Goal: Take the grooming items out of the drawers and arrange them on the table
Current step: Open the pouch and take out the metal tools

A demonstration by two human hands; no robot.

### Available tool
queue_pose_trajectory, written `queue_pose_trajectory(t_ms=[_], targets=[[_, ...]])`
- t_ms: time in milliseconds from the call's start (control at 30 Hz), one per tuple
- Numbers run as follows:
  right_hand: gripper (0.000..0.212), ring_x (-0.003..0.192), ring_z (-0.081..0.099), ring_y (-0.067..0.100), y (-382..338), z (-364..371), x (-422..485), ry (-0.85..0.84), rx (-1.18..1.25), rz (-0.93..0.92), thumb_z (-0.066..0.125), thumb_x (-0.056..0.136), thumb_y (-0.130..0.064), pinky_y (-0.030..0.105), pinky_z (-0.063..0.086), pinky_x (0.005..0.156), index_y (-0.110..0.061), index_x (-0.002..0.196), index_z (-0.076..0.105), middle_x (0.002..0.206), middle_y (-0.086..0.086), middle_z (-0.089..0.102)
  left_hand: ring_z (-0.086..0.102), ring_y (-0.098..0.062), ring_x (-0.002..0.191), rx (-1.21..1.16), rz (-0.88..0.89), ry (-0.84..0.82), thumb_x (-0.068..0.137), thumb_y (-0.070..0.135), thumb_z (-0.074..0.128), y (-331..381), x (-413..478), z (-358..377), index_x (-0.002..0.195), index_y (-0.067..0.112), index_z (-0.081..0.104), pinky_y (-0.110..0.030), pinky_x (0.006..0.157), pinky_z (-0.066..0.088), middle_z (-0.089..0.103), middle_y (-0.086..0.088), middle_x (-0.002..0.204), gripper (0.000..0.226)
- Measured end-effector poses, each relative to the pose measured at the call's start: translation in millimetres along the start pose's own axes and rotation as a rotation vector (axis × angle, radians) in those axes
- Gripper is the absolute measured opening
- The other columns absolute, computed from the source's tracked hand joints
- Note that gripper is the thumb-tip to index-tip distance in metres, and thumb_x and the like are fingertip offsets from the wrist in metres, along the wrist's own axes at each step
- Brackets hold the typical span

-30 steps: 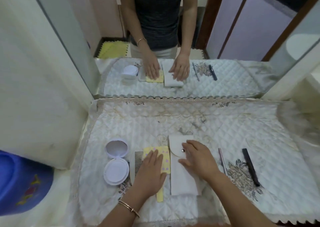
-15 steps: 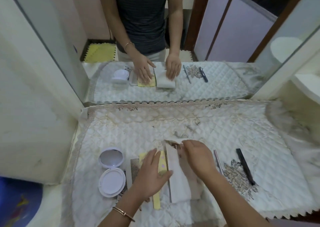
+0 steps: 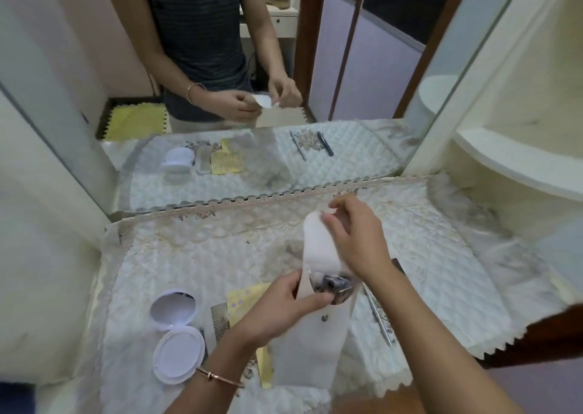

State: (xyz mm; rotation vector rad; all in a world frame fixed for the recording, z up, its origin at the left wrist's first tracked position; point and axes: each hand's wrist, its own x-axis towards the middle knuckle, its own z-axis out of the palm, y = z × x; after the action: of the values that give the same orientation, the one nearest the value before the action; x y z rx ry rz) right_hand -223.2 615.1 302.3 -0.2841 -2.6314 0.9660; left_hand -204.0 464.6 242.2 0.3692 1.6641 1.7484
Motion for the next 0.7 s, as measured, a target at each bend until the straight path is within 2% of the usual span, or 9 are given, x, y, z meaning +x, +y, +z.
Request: queue_pose_trajectory(t_ms=[67, 100, 200, 233, 333, 433, 533, 700], targets=[[0.017, 0.097, 0.046, 0.023, 5.6, 5.0, -3.9, 0.037, -0.163, -0.031, 0.066, 0.081, -0.023, 0.032, 0.034, 0.082, -0.013, 0.095, 0.062, 0.098, 0.003, 0.056, 0.065, -0.007, 0.082, 0.026, 0.014, 0.012, 0.081, 0.013, 0.066, 3.2, -6.3, 1.1, 0.101, 0.013, 0.066, -0.02, 0.071, 0.051, 0.071, 0.005, 0.089, 0.02], [0.014, 0.094, 0.046, 0.022, 6.4, 4.8, -6.5, 0.049, -0.166, -0.03, 0.066, 0.08, -0.022, 0.033, 0.036, 0.082, -0.013, 0.09, 0.063, 0.096, 0.005, 0.056, 0.065, -0.006, 0.08, 0.03, 0.022, 0.035, 0.082, 0.012, 0.065, 4.3, -9.3, 2.5, 0.099, 0.013, 0.067, -0.019, 0.069, 0.051, 0.071, 0.006, 0.087, 0.017], [0.005, 0.066, 0.05, 0.005, 1.6, -2.9, -19.6, -0.062, 0.09, 0.014, 0.065, 0.082, -0.017, 0.012, 0.038, 0.064, -0.013, 0.079, 0.064, 0.075, -0.001, 0.059, 0.066, -0.011, 0.081, -0.019, 0.034, 0.161, 0.082, 0.014, 0.065, 0.5, -16.2, 0.7, 0.097, 0.014, 0.067, -0.021, 0.07, 0.052, 0.073, 0.002, 0.089, 0.015], [0.005, 0.062, 0.051, 0.004, 0.4, -4.5, -26.5, -0.107, 0.16, 0.013, 0.066, 0.081, -0.017, 0.01, 0.038, 0.06, -0.015, 0.077, 0.065, 0.07, -0.004, 0.059, 0.066, -0.012, 0.085, -0.041, 0.031, 0.198, 0.081, 0.018, 0.066, 0.3, -18.4, -0.8, 0.098, 0.014, 0.067, -0.024, 0.074, 0.052, 0.074, -0.001, 0.094, 0.017], [0.007, 0.068, 0.055, 0.002, 3.3, -3.5, -47.6, -0.264, 0.247, 0.034, 0.071, 0.076, -0.02, 0.01, 0.04, 0.062, -0.014, 0.073, 0.068, 0.074, -0.004, 0.065, 0.067, -0.013, 0.095, -0.068, 0.021, 0.245, 0.08, 0.025, 0.065, -3.2, -21.7, -8.0, 0.101, 0.015, 0.066, -0.027, 0.082, 0.052, 0.073, -0.005, 0.104, 0.023], [0.015, 0.08, 0.054, 0.002, 11.8, 3.4, -59.6, -0.369, 0.292, 0.091, 0.078, 0.069, -0.023, 0.01, 0.04, 0.07, -0.024, 0.08, 0.068, 0.082, -0.01, 0.061, 0.068, -0.013, 0.084, -0.103, -0.03, 0.255, 0.088, 0.027, 0.056, -3.5, -23.7, -11.8, 0.097, 0.014, 0.067, -0.024, 0.072, 0.052, 0.074, -0.004, 0.094, 0.019], [0.028, 0.083, 0.053, 0.0, 15.0, 7.0, -64.6, -0.396, 0.3, 0.124, 0.081, 0.065, -0.021, 0.009, 0.039, 0.071, -0.035, 0.081, 0.062, 0.082, -0.013, 0.058, 0.068, -0.009, 0.075, -0.085, -0.059, 0.265, 0.091, 0.03, 0.049, -5.0, -26.8, -11.9, 0.092, 0.018, 0.068, -0.021, 0.065, 0.051, 0.075, 0.002, 0.081, 0.023], [0.021, 0.077, 0.053, 0.003, 13.9, 14.9, -65.0, -0.389, 0.333, 0.097, 0.078, 0.068, -0.015, 0.01, 0.04, 0.067, -0.029, 0.074, 0.064, 0.077, -0.011, 0.06, 0.065, -0.014, 0.08, -0.023, -0.04, 0.301, 0.092, 0.028, 0.048, -3.0, -27.7, -14.4, 0.095, 0.014, 0.067, -0.029, 0.073, 0.049, 0.073, -0.004, 0.089, 0.024]])
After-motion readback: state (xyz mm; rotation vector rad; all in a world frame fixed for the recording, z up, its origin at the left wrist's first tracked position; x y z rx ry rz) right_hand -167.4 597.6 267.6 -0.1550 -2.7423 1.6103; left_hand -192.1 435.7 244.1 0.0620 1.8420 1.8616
